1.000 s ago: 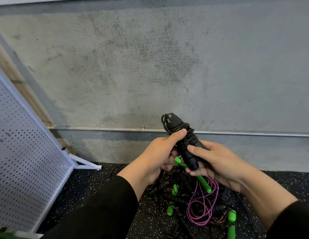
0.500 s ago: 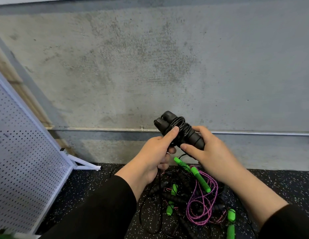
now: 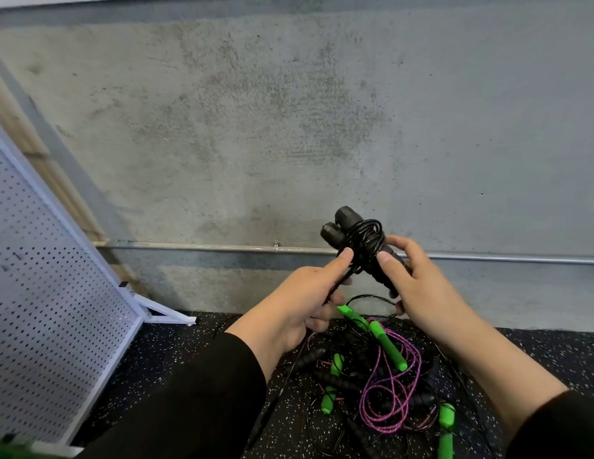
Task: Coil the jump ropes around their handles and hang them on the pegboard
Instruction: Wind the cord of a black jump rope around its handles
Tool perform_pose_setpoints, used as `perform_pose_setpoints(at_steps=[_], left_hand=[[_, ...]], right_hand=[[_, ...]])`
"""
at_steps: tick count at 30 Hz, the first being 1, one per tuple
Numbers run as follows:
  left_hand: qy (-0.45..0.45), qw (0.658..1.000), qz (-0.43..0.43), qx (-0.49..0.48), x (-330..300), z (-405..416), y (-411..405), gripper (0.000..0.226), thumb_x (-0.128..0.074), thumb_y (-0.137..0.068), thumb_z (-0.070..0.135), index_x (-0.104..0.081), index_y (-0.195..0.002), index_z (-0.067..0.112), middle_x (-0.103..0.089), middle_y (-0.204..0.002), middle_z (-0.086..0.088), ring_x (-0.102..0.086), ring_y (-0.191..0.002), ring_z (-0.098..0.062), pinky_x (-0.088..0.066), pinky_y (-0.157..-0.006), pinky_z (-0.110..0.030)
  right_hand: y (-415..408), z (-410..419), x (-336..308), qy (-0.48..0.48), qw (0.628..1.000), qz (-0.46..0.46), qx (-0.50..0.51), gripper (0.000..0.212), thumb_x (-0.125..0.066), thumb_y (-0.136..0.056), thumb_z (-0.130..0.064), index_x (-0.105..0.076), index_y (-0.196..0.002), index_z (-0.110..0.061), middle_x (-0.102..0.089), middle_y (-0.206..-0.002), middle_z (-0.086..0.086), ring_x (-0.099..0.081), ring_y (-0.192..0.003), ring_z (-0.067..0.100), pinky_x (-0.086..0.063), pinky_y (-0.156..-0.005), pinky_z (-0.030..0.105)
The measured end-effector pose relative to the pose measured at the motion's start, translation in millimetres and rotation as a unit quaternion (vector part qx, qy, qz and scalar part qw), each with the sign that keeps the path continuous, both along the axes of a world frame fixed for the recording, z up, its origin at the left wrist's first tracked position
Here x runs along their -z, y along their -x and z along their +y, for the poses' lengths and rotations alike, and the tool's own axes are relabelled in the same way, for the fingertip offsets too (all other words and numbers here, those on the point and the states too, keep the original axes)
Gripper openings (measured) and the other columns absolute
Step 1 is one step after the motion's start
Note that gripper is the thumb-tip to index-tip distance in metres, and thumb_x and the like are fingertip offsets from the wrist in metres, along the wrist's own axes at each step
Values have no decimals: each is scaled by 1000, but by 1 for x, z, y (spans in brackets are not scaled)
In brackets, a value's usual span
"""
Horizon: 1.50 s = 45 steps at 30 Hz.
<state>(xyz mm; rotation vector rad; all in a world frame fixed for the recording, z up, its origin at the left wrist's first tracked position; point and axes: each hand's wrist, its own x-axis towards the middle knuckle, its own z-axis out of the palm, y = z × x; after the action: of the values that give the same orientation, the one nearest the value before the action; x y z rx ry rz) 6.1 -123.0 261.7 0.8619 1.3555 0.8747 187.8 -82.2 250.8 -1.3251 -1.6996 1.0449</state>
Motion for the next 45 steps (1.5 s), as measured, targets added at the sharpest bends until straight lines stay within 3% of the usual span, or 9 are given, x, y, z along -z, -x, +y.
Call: perform_pose_setpoints(at_steps=[3,10,13,16,20,35,39,41,45], left_hand=[[15,1000,-3,16,4,0,0,82,-56,-84,77,-64,-122,4,-53,-68,4,-23,-42,-5,-17,-38,-20],[24,996,-88,-16,7,2,0,77,-60,-76,83,-69,-112,16,-52,-70,2,-22,-46,-7,-18,-37,-19],[5,996,-87,-25,5,3,-1,64,-65,-78,76,-68,-105,19,-49,-66,4,-20,-46,-8,-16,-40,-20],[-14,996,-91,-17,2,2,0,54,-63,-84,70,-65,-101,19,-47,-66,5,-21,-46,-7,-15,-41,-20],[-32,998,-59,8,-1,-1,-1,47,-60,-90,64,-64,-92,18,-49,-69,3,-24,-46,-8,-13,-47,-24],[-35,999,-28,9,-2,-1,2,47,-62,-90,65,-65,-82,19,-52,-67,2,-26,-47,-10,-18,-42,-22],[-56,997,-47,15,-1,-1,4,39,-63,-93,58,-62,-79,21,-50,-68,4,-25,-47,-7,-16,-42,-20],[-64,996,-51,45,-1,-3,5,36,-62,-95,54,-62,-83,20,-49,-70,4,-25,-46,-5,-15,-43,-20],[-66,994,-46,72,-2,-6,2,40,-60,-96,56,-62,-87,17,-52,-70,2,-24,-46,-6,-18,-41,-19]], right_hand=[[2,-2,2,-11,997,-73,-26,47,-55,-100,-44,-38,-143,-40,-64,-88,3,-51,-58,3,-41,-59,23],[12,-7,5,-82,972,-217,-27,76,-72,-89,-45,-37,-153,-27,-55,-136,0,-48,-129,21,-40,-108,36],[14,-15,-2,-102,967,-227,-54,65,-76,-84,-48,-48,-142,-37,-57,-119,-11,-52,-115,8,-41,-95,22],[8,-17,-11,-20,994,-72,-81,36,-77,-86,-38,-57,-115,-44,-70,-93,-29,-60,-87,-16,-40,-76,2],[-3,-12,-11,57,993,-50,-92,29,-76,-82,-50,-71,-104,-31,-76,-79,-4,-65,-66,5,-52,-69,30],[13,-25,-14,-78,966,-239,55,49,-80,-72,-61,-51,-102,-37,-61,-83,-15,-59,-81,9,-47,-66,32],[8,-18,-18,60,998,5,15,49,-80,-73,-55,-58,-105,-25,-71,-90,-1,-64,-69,2,-49,-64,19],[3,-17,-17,195,962,190,-18,64,-73,-71,-60,-58,-118,-20,-75,-103,9,-71,-84,13,-56,-78,35],[-4,-17,-19,287,919,246,-112,57,-62,-83,-54,-63,-123,-13,-73,-112,21,-68,-91,39,-60,-74,43]])
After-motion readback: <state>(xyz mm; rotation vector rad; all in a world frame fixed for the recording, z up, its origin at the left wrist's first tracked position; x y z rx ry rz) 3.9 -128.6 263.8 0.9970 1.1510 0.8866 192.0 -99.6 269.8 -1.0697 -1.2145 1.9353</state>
